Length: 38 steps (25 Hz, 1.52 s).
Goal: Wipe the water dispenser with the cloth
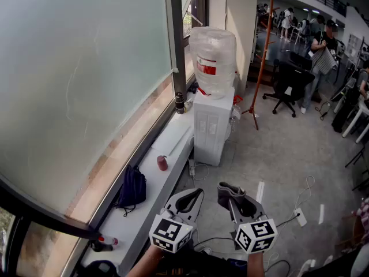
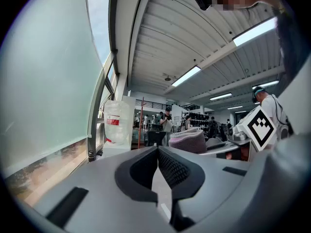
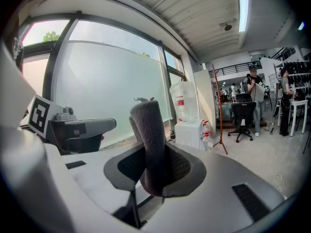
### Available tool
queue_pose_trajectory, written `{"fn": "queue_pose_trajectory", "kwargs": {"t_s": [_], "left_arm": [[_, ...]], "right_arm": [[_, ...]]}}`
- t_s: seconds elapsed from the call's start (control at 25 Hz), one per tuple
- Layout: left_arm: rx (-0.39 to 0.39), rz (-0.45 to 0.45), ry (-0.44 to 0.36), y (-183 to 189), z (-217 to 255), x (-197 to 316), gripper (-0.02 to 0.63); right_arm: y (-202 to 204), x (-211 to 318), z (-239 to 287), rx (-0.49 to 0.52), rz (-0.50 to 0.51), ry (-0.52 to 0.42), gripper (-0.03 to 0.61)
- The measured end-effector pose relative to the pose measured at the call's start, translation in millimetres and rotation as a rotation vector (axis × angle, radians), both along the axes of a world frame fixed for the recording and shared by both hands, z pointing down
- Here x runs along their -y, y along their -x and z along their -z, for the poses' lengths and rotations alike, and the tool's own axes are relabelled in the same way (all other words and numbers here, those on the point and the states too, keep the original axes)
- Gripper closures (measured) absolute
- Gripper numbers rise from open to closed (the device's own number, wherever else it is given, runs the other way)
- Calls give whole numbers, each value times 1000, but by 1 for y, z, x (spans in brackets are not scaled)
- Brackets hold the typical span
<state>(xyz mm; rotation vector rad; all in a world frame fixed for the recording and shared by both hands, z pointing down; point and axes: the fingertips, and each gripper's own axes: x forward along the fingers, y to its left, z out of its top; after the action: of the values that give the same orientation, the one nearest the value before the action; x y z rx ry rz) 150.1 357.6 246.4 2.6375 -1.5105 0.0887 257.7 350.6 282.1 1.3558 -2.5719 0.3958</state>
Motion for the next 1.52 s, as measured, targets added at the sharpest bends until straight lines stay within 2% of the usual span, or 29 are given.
{"fn": "queue_pose_trajectory", "kwargs": {"t_s": [0.48,0.96,1.2,1.52], "left_arm": [[20,18,16,-4,-5,-12,595],[78,11,32,-8,-6,5,595],[72,1,54,-9,-12,36,595],[40,-3,70,6,-22,116,597]], "right_arm": [[-15,-7,-6,-26,-22,-15,476],[-24,7,-13,56,-52,23,476],[-26,32,-18,53,-64,50,476],[-18,111,-26,37,-87,65,476]]}}
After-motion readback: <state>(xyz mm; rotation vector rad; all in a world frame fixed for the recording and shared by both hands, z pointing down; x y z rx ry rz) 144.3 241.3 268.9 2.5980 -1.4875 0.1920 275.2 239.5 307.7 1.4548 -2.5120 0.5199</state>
